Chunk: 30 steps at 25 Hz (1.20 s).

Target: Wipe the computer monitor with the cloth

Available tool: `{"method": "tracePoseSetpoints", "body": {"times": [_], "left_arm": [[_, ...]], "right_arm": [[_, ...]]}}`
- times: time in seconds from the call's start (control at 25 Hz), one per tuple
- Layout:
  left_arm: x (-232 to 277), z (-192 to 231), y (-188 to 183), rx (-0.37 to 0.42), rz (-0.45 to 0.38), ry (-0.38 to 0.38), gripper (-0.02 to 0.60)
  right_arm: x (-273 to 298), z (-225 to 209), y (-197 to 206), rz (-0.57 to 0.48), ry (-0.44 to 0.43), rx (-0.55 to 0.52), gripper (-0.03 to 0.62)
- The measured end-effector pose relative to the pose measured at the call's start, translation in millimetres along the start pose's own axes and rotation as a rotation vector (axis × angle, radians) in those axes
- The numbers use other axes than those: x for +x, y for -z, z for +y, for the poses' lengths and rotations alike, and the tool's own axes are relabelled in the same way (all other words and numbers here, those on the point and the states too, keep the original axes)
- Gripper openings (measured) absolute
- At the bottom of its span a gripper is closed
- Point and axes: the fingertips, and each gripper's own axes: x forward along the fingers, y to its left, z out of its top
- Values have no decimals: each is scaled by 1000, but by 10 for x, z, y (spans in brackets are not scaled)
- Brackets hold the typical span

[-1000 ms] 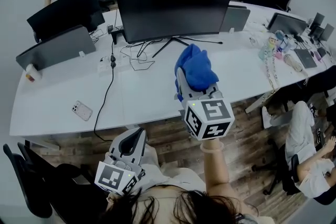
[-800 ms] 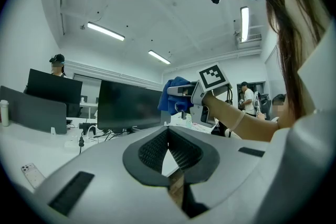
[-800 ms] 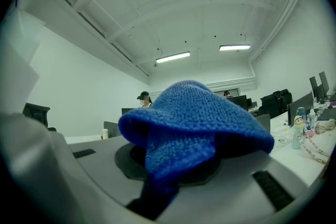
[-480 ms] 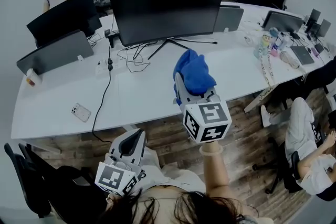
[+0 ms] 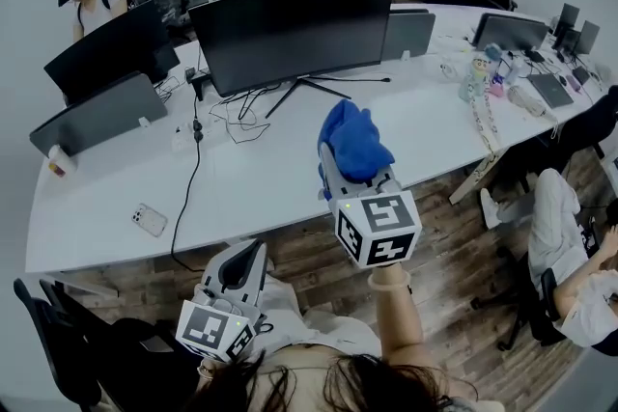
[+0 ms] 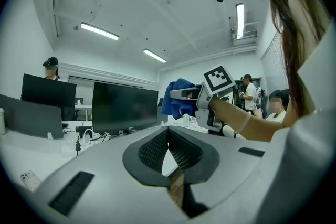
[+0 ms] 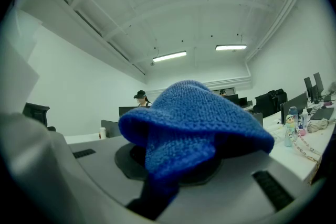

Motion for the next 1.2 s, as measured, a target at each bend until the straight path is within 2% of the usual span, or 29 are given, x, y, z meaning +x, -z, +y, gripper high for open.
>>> {"method": "tracePoseSetpoints", "body": {"times": [0.6,1.2], "left_arm": [[-21,-68,20,0,3,20,9],[37,-64,21,16,9,32,9]], "right_arm": [[-80,24,61,12,11,-26,86],[-82,34,95,8,5,2,84]]}}
